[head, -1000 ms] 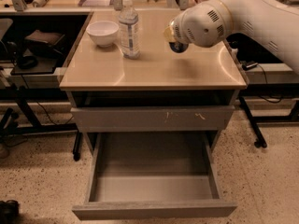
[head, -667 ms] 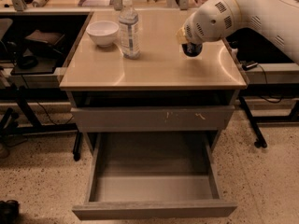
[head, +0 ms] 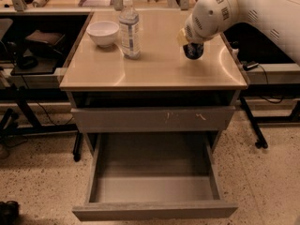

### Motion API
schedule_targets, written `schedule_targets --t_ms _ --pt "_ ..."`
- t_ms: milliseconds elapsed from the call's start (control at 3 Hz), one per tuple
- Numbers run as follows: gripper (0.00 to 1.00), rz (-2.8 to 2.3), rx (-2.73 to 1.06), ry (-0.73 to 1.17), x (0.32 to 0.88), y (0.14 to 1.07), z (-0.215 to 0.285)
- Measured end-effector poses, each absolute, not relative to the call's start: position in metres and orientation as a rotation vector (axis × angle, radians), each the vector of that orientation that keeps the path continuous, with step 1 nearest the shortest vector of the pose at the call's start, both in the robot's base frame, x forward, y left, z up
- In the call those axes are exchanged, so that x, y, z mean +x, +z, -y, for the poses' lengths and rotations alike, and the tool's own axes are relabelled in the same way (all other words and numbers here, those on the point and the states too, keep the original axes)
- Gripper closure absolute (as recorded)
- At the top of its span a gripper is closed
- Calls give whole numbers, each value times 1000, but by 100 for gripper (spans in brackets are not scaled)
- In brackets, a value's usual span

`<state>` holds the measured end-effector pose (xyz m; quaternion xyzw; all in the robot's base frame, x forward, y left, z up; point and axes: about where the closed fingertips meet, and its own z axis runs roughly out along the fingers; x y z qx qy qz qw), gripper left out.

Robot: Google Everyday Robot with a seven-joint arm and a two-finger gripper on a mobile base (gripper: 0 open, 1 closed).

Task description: Pick pepsi can from middle drawer and place on counter

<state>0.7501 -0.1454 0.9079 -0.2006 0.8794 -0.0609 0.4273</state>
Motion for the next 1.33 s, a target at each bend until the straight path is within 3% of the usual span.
schedule_targets --t_ms 333,1333 --pt "100 -2277 -520 -184 754 899 151" --pt "34 -2275 -526 -207 754 901 155"
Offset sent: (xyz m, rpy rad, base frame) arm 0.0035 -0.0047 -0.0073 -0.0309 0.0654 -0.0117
